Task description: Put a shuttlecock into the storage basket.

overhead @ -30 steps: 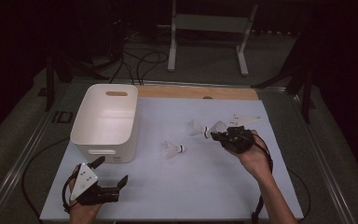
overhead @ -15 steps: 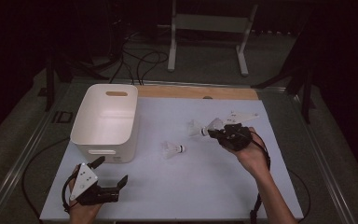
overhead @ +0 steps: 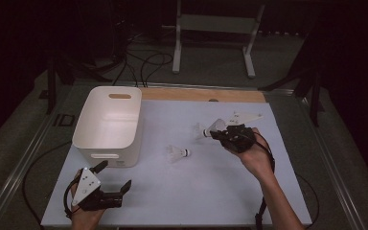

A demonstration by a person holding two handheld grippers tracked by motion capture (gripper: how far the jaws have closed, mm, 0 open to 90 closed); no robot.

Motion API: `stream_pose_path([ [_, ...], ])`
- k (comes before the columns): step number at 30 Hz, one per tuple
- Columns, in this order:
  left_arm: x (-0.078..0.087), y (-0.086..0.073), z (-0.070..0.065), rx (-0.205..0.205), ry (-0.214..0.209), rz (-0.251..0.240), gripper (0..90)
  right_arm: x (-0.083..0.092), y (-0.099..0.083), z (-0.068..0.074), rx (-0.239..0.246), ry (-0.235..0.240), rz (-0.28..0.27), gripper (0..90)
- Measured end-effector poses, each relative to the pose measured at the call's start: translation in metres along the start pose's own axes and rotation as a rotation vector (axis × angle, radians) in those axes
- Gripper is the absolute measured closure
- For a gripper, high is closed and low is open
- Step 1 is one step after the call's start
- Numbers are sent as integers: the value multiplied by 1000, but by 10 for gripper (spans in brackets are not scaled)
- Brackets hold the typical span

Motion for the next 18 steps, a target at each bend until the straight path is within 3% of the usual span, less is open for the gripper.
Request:
stream_pose_path([
  [18,0,0,0,-1,-1,2,11,-3,15,7,20,11,-12,896],
])
Point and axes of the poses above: each handheld gripper's, and its own axes: x roughly backward along the jaws, y roughly out of its top, z roughly to its left, the point moved 7 cm from there along -x, roughly forward along the jaws, and after that the axes turned 6 degrees about z, right-handed, at the moved point
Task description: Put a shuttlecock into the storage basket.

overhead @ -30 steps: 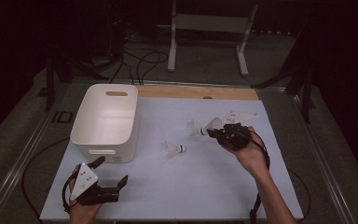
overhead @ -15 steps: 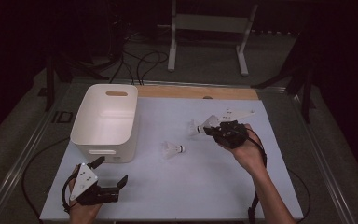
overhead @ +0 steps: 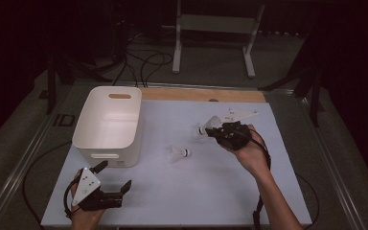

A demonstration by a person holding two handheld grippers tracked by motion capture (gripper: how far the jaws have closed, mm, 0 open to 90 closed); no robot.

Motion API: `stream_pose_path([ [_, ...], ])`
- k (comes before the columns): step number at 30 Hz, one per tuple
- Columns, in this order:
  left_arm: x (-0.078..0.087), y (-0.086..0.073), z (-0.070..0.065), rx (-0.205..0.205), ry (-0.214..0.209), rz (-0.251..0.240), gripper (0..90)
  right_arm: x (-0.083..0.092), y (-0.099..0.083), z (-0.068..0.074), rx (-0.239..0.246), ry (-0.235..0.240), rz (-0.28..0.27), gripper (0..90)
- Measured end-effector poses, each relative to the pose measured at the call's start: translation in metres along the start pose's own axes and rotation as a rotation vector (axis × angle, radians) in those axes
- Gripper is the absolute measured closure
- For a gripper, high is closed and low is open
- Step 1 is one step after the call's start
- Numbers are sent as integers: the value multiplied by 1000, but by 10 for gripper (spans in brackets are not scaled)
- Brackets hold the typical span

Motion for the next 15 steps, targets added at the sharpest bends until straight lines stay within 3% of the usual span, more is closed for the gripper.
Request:
stream_pose_path([
  [15,0,0,1,0,1,0,11,-5,14,4,20,2,-4,897],
])
Point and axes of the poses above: each handheld gripper's, and its own axes: x roughly backward along the jaws, y roughly out of its top, z roughly to its left, the point moved 7 cm from there along -x, roughly forward along the jaws, and after that the axes turned 6 degrees about z, right-handed, at the moved point
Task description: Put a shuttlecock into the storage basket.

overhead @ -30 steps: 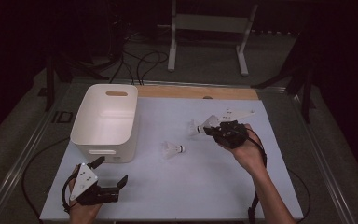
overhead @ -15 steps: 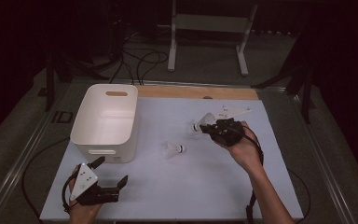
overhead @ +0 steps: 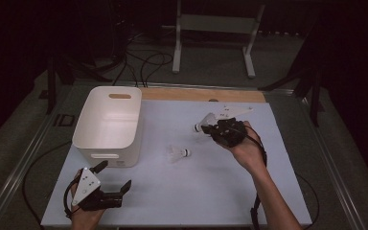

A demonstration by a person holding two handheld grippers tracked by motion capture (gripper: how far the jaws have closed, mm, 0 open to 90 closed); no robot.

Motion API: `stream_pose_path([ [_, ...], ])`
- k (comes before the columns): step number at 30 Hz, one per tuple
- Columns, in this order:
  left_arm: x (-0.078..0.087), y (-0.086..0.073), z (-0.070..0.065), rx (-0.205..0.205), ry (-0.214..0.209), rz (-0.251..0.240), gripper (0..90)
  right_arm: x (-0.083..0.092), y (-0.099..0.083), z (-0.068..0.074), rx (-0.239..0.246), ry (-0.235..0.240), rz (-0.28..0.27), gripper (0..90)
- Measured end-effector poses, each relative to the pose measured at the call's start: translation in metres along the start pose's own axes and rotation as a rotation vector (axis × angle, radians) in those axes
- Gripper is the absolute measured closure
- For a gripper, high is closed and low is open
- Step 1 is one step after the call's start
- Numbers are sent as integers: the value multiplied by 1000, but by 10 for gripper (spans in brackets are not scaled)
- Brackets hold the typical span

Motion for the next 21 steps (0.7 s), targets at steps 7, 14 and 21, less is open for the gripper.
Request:
stream_pose_path([
  [7,0,0,0,0,1,0,11,-3,6,3,8,5,-3,897],
  [14,0,0,0,2,1,2,11,-5,14,5,18,3,-8,896],
  [21,0,0,0,2,2,1,11,-9,19,7,20,10,-11,896],
])
Point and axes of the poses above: each handheld gripper's, and its own axes: x roughly backward along the jaws, y roughly out of its top, z roughly to its left, the point moved 7 cm from there along -x, roughly forward along the jaws, and after that the axes turned 6 degrees about z, right-handed, at the moved point
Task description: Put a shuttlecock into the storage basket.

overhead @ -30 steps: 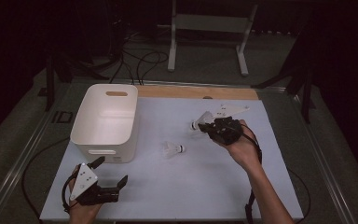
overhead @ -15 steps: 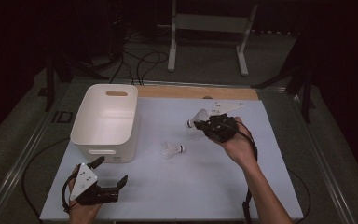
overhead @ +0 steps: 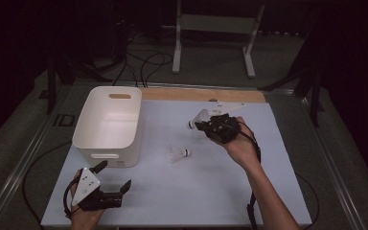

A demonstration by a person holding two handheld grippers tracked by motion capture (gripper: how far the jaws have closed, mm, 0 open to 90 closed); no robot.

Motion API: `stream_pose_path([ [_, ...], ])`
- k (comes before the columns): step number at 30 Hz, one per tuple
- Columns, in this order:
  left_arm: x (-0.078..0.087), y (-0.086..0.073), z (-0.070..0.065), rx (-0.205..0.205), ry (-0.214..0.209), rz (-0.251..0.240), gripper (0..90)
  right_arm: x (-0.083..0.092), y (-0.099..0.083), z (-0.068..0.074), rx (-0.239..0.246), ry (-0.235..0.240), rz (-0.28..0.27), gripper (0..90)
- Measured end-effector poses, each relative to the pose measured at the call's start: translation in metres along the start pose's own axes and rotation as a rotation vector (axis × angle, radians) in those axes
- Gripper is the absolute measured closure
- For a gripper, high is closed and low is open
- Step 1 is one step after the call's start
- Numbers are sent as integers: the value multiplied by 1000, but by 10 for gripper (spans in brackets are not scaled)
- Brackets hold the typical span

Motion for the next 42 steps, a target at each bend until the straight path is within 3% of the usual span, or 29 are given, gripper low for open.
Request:
stream_pose_path([
  [42,0,0,-1,-3,0,3,12,-12,30,13,11,49,-31,897],
])
Point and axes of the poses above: each handheld gripper's, and its own axes: x roughly backward along the jaws, y roughly out of its top, z roughly to its left, the point moved 7 cm from there along -x, roughly forward along the jaws, and after that the axes turned 6 degrees about z, right-handed, at the moved point
